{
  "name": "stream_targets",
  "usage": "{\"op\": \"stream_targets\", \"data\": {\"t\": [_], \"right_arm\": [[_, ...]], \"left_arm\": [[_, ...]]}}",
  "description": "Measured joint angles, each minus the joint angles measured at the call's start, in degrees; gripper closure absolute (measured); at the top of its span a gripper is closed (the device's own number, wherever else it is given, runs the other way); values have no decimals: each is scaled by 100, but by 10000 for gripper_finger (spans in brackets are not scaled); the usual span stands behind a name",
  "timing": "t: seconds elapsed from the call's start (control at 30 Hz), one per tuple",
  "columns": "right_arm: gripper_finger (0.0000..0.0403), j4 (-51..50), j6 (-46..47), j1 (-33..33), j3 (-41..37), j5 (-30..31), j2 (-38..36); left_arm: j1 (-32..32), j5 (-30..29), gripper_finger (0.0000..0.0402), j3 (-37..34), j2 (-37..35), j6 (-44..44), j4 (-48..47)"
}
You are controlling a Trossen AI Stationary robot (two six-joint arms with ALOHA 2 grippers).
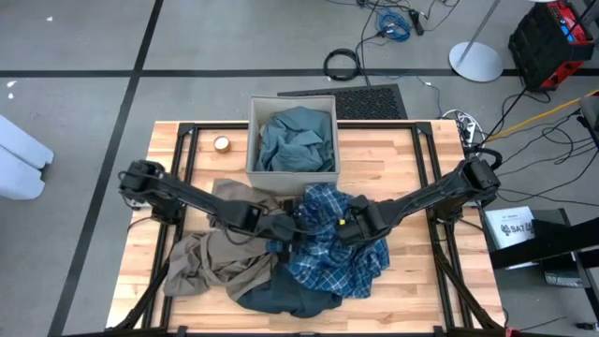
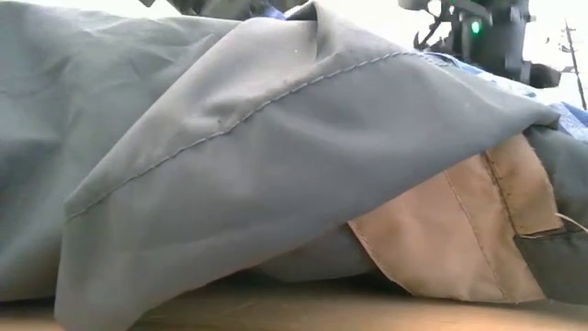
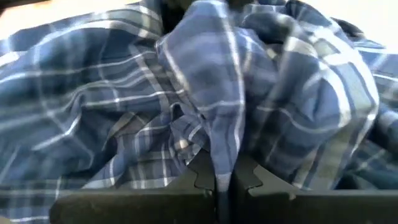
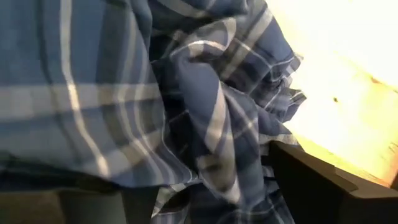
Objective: Sort clothes
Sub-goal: Put the blue plaid shirt into the laundry bin
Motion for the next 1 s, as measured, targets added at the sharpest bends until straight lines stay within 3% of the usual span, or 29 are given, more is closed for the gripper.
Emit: {"op": "stream_targets", "data": {"t": [0.23, 0.47, 0.67, 0.8, 1.0], "right_arm": [[103, 1185, -169, -260, -1301, -26, 0], [92, 3837, -872, -571, -2463, -137, -98], [100, 4095, -976, -619, -2579, -123, -114], [170, 3855, -735, -547, -2579, -78, -116], [370, 3890, -512, -319, -2579, -51, -117]], "left_arm": [[219, -30, 391, 0, 228, -2, 296], [272, 193, 391, 0, 230, -8, 447], [269, 206, 391, -2, 230, -23, 454], [269, 206, 391, -4, 230, -122, 456], [269, 218, 388, -4, 230, -159, 461]]}}
